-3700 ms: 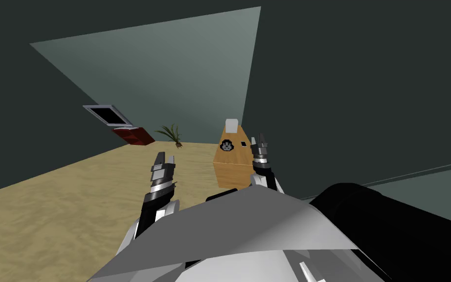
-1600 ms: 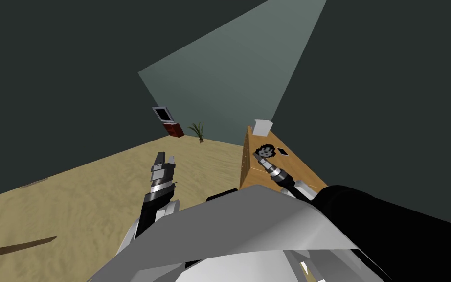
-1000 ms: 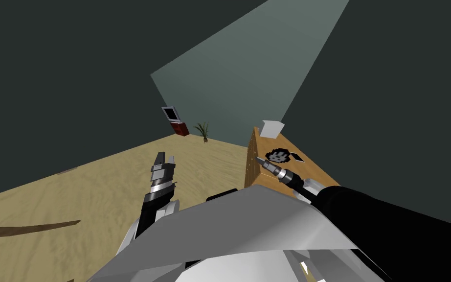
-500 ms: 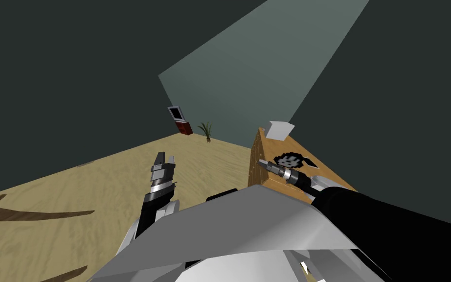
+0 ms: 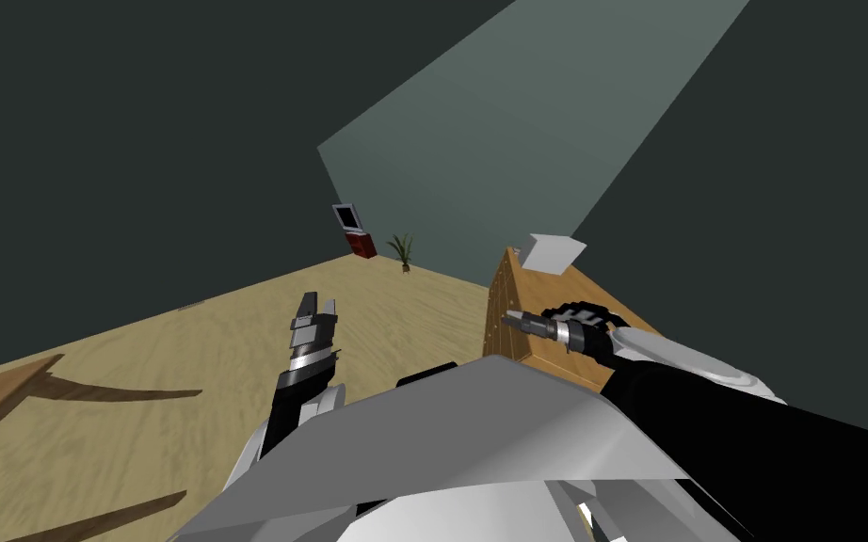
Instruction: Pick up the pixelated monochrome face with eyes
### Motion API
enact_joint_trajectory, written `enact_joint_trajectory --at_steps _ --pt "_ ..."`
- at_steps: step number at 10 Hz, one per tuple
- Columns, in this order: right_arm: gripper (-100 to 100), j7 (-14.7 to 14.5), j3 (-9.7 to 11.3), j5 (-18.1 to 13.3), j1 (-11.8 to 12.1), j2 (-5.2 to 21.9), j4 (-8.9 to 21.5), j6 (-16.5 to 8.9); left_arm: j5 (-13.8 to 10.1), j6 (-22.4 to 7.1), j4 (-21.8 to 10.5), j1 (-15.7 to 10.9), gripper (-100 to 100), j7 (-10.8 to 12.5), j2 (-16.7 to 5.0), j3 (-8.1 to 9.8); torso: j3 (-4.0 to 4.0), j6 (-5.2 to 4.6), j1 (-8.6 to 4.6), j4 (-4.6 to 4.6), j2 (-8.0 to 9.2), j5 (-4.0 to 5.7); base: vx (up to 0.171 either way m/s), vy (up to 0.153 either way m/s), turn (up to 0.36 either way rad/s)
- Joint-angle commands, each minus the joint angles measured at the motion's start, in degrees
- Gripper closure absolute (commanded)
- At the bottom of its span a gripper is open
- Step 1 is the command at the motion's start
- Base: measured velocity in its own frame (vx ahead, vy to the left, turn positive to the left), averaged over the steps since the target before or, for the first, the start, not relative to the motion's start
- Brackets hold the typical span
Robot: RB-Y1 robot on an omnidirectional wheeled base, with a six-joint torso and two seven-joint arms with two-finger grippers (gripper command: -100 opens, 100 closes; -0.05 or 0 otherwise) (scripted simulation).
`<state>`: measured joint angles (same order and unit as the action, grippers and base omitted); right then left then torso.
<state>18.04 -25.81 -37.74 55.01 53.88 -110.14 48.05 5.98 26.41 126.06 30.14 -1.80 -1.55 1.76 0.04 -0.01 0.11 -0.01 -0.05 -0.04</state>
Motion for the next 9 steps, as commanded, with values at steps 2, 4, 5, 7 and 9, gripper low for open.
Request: enact_joint_trajectory --at_steps 2,4,5,7,9 --pt "-100 1.47 -2.85 -3.81 1.71 4.43 2.83 3.12 0.00 0.00 0.00 0.00 0 0.00 0.00 0.00 -0.02 -0.03 -0.02 0.01 0.04 0.00 0.042 0.008 0.081" --pt "-100 2.55 -4.59 -6.48 2.68 7.70 4.47 4.83 0.00 0.00 0.00 0.00 0 0.00 0.00 0.00 -0.05 -0.03 -0.06 0.02 0.09 0.02 0.032 -0.003 0.068" --pt "-100 2.55 -4.59 -6.70 2.68 9.20 4.47 4.83 0.00 0.00 0.00 0.00 0 0.00 0.00 0.00 -0.06 -0.02 -0.07 0.02 0.10 0.01 0.024 -0.009 0.041" --pt "-100 3.60 -6.30 -9.36 3.61 12.59 6.08 6.58 0.00 0.00 0.00 0.00 0 0.00 0.00 0.00 -0.08 -0.02 -0.09 0.03 0.13 0.03 0.018 -0.011 0.055" --pt "-100 4.62 -7.97 -11.99 4.49 15.94 7.68 8.33 0.00 0.00 0.00 0.00 0 0.00 0.00 0.00 -0.10 -0.02 -0.13 0.04 0.18 0.03 0.005 -0.022 0.054"
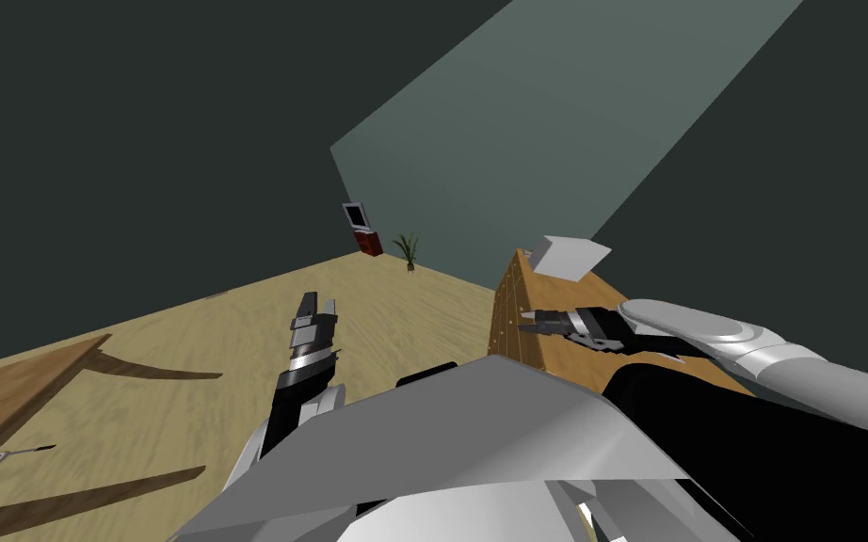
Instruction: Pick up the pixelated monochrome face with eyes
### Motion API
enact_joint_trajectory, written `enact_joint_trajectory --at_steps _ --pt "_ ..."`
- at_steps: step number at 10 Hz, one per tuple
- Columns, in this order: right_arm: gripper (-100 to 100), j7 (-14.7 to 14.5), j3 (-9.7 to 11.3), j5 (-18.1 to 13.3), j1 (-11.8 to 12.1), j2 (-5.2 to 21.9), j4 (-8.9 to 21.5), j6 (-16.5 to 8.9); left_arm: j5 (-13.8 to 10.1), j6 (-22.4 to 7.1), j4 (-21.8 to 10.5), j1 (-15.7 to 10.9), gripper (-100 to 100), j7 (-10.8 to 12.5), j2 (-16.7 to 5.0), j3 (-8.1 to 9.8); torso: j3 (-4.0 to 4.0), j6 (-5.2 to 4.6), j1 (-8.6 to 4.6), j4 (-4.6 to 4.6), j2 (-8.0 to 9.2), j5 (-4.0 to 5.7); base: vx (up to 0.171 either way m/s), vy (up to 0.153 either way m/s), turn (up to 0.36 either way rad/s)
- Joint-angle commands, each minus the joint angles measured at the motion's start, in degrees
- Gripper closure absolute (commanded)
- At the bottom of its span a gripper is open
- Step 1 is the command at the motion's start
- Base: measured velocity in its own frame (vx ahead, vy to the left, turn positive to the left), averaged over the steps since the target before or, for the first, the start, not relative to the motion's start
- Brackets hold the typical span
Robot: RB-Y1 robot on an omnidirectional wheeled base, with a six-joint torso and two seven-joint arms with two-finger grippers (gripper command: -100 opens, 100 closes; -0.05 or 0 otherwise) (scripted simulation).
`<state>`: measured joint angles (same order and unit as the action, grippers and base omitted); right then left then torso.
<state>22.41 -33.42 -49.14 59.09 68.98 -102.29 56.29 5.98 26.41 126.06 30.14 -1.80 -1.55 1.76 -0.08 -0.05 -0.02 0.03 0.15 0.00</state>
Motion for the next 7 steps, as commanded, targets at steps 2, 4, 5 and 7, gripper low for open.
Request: enact_joint_trajectory --at_steps 2,4,5,7 --pt "-100 1.23 -1.98 -3.18 1.24 4.13 1.40 1.86 0.00 0.00 0.00 0.00 0 0.00 0.00 0.00 -0.01 0.00 -0.02 0.01 0.02 0.00 -0.003 -0.029 0.041" --pt "-100 2.17 -3.55 -5.71 2.02 7.32 2.93 3.61 0.00 0.00 0.00 0.00 0 0.00 0.00 0.00 -0.04 0.00 -0.05 0.02 0.07 0.01 -0.013 -0.034 0.035" --pt "-100 3.07 -5.05 -8.16 2.74 8.98 4.41 5.34 0.00 0.00 0.00 0.00 0 0.00 0.00 0.00 -0.05 0.00 -0.03 0.02 0.08 0.01 -0.026 -0.043 0.037" --pt "-100 3.91 -6.48 -10.52 3.40 12.29 5.82 7.02 0.00 0.00 0.00 0.00 0 0.00 0.00 0.00 -0.07 -0.01 -0.05 0.03 0.11 0.02 -0.025 -0.046 0.022"
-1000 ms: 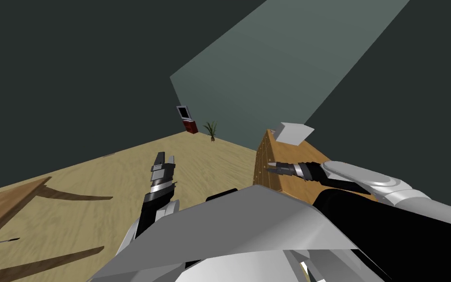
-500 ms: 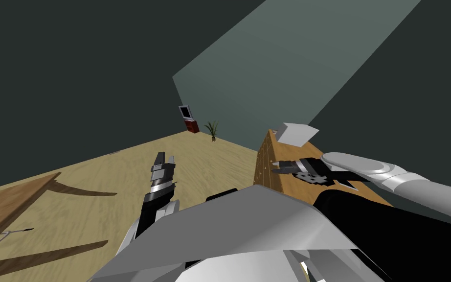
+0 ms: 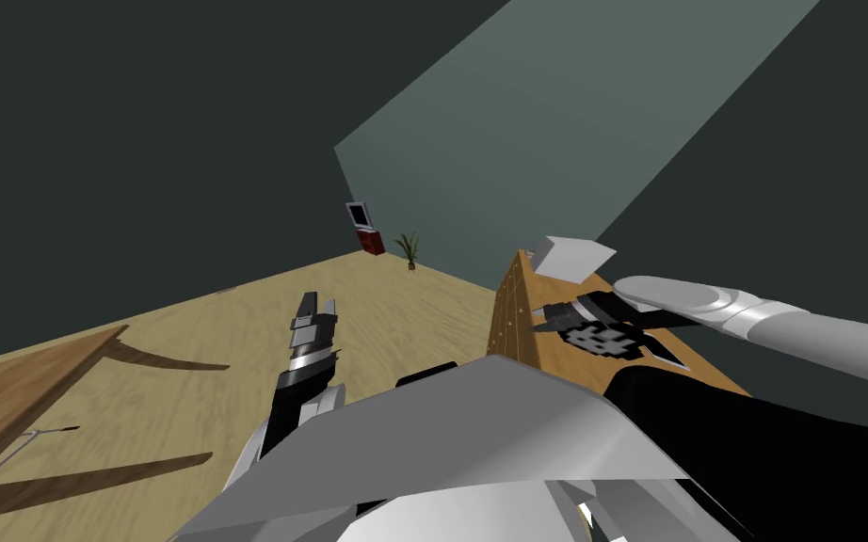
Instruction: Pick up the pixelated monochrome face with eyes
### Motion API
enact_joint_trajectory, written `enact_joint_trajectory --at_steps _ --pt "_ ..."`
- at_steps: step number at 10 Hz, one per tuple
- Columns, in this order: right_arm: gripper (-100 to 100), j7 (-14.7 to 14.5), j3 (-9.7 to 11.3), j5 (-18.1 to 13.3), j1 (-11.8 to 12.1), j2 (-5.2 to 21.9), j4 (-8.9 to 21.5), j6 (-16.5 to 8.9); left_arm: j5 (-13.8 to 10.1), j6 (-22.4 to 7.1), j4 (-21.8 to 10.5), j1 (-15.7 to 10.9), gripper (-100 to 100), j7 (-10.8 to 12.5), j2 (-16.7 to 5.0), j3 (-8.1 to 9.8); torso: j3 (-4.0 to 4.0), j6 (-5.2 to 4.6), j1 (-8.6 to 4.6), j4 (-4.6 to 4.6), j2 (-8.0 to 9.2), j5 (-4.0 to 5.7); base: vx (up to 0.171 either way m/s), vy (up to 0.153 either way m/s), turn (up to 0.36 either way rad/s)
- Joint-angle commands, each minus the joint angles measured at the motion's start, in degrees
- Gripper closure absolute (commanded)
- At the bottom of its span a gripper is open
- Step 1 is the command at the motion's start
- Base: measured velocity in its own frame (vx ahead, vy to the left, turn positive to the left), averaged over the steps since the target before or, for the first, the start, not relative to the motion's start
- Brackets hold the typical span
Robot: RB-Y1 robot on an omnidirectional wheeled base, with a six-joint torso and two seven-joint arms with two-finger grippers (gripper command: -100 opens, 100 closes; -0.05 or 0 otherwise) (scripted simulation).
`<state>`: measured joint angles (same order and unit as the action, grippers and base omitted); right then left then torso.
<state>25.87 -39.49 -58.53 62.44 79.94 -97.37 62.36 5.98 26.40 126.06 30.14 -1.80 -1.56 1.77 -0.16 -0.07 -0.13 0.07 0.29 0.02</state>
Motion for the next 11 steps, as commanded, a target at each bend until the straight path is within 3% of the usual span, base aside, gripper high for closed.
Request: enact_joint_trajectory --at_steps 1,2,3,6,7,11 --pt "-100 0.45 -0.41 -1.13 0.05 2.39 0.90 0.94 0.00 0.00 0.00 0.00 0 0.00 0.00 0.00 0.00 0.00 0.00 0.00 0.00 0.00 -0.025 -0.046 0.017" --pt "-100 1.25 -1.75 -3.38 0.65 4.19 2.24 2.57 0.00 0.00 0.00 0.00 0 0.00 0.00 0.00 0.00 0.00 0.03 0.00 0.00 0.01 -0.032 -0.047 0.019" --pt "-100 1.25 -1.75 -3.38 0.65 5.19 2.24 2.57 0.00 0.00 0.00 0.00 0 0.00 0.00 0.00 -0.01 0.00 0.01 0.00 0.01 0.01 -0.030 -0.041 0.012" --pt "-100 2.65 -4.17 -7.48 1.67 10.01 4.68 5.60 0.00 0.00 0.00 0.00 0 0.00 0.00 0.00 -0.03 -0.01 0.03 0.02 0.05 0.02 -0.042 -0.050 0.007" --pt "-100 2.65 -4.17 -7.48 1.67 10.22 4.68 5.60 0.00 0.00 0.00 0.00 0 0.00 0.00 0.00 -0.04 -0.01 0.02 0.02 0.07 0.01 -0.045 -0.048 0.003" --pt "-100 4.65 -7.64 -13.58 3.02 17.45 8.29 10.32 0.00 0.00 0.00 0.00 0 0.00 0.00 0.00 -0.11 -0.02 -0.10 0.05 0.19 0.05 -0.075 -0.075 -0.011"
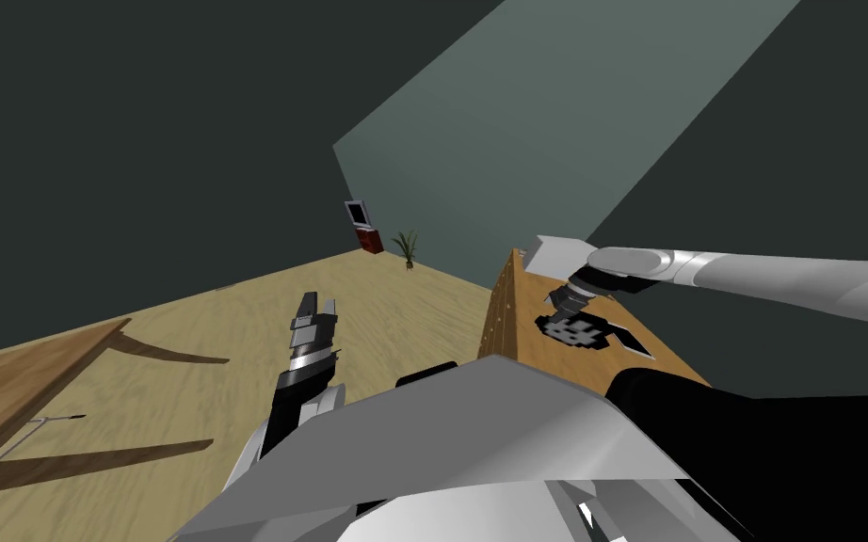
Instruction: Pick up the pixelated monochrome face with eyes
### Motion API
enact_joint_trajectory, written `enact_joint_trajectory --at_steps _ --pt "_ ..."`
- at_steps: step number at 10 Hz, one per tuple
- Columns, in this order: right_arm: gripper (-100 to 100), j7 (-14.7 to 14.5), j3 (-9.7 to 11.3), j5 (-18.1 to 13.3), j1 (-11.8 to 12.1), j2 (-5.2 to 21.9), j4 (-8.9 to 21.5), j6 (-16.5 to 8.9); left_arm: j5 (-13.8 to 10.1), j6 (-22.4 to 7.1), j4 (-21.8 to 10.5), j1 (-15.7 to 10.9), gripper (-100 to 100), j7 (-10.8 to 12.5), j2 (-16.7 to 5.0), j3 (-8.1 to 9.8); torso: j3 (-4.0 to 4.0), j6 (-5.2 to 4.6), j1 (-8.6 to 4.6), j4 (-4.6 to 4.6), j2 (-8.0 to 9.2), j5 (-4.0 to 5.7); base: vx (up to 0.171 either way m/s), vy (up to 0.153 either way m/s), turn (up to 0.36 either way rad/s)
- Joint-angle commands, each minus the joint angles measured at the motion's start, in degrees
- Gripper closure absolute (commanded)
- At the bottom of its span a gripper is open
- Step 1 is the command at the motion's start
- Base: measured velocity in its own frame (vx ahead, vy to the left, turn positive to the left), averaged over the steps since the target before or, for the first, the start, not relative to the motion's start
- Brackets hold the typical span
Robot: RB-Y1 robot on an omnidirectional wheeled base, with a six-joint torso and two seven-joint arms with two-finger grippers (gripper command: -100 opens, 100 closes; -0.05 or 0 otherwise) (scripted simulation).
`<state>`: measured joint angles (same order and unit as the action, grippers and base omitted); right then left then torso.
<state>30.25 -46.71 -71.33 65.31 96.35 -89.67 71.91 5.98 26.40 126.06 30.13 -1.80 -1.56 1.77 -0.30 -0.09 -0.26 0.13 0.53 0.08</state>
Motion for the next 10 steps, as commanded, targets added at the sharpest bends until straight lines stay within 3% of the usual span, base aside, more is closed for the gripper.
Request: enact_joint_trajectory --at_steps 1,3,4,5,6,10 --pt "-100 0.59 -0.98 -1.77 0.36 2.19 1.17 1.59 0.00 0.00 0.00 0.00 0 0.00 0.00 0.00 0.00 0.00 0.00 0.00 0.00 0.00 -0.100 -0.075 -0.017" --pt "-100 1.05 -1.79 -3.28 0.63 3.90 2.04 2.83 0.00 0.00 0.00 0.00 0 0.00 0.00 0.00 0.00 -0.01 0.09 0.01 -0.01 -0.01 -0.078 -0.061 -0.020" --pt "-100 0.97 -1.69 -2.97 0.57 3.08 1.53 2.47 0.00 0.00 0.00 0.00 0 0.00 0.00 0.00 0.00 -0.01 0.11 0.00 0.00 -0.02 -0.039 -0.025 0.000" --pt "0 0.99 -1.74 -3.05 0.59 3.16 1.60 2.63 0.00 0.00 0.00 0.01 0 0.00 0.01 -0.01 0.05 -0.01 0.22 -0.02 -0.11 -0.03 -0.006 -0.005 -0.001" --pt "-100 1.82 -1.37 -3.85 0.80 2.34 -0.03 1.96 0.00 0.00 0.00 0.01 0 0.00 0.01 -0.01 0.12 0.00 0.31 -0.05 -0.23 -0.06 0.017 -0.016 -0.005" --pt "-100 3.90 -0.47 -5.87 1.34 0.34 -4.08 0.31 0.00 0.00 0.00 0.02 0 0.00 0.00 0.00 0.28 0.01 0.25 -0.11 -0.48 -0.04 0.042 -0.027 -0.003"
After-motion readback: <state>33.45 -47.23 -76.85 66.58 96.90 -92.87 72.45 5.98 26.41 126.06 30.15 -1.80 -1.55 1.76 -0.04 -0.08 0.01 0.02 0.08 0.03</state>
